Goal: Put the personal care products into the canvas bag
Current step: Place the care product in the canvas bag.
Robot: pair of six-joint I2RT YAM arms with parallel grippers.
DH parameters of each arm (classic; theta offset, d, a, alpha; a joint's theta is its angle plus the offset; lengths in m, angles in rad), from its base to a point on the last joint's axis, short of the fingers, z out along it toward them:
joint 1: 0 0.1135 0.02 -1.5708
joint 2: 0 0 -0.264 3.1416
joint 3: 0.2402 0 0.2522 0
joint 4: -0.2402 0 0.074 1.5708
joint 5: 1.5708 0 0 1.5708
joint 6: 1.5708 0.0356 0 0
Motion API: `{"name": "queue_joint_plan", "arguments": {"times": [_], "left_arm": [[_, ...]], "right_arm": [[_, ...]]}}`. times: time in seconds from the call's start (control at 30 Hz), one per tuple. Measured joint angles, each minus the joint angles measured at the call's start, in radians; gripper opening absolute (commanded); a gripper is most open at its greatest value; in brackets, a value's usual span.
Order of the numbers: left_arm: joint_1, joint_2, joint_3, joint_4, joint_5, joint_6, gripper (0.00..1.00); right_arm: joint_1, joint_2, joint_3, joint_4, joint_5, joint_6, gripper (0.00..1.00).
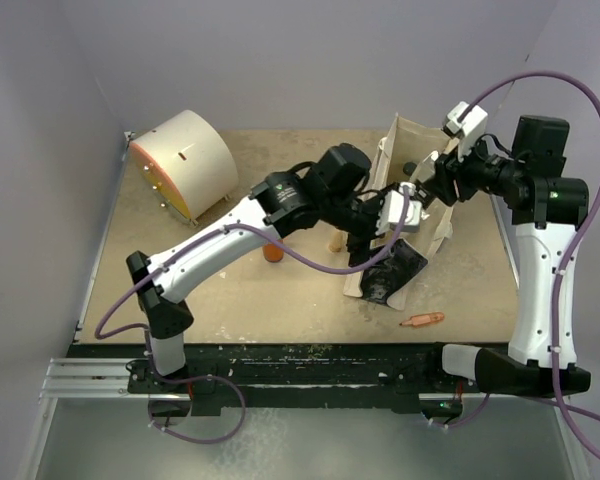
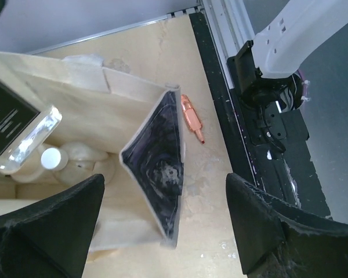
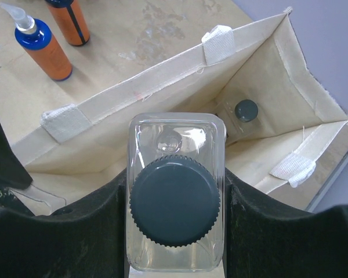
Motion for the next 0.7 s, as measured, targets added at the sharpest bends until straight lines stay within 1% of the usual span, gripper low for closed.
{"name": "queue_joint_plan", "arguments": {"times": [0.17, 0.4, 0.57, 0.6, 0.7], "left_arm": [[-0.045, 0.091, 0.053, -0.023, -0.042, 0.024, 0.74], [-0.056, 0.157, 0.056, -0.058, -0.071, 0.064, 0.5], [-0.077, 0.155, 0.055, -0.074, -0.08, 0.102, 0.3], [-0.084, 0.155, 0.053, -0.076, -0.085, 0.112, 0.25], [-0.104, 0.147, 0.026, -0.075, -0.101, 0.148, 0.05]], "right_arm": [[-0.001, 0.0, -0.025, 0.008, -0.002, 0.0, 0.0], [-0.003, 0.003, -0.05, 0.004, -0.032, -0.021, 0.0], [-0.005, 0.02, -0.051, -0.018, -0.08, -0.063, 0.0], [-0.005, 0.023, -0.051, -0.021, -0.084, -0.068, 0.0], [-0.005, 0.036, -0.052, -0.042, -0.099, -0.091, 0.0]]}}
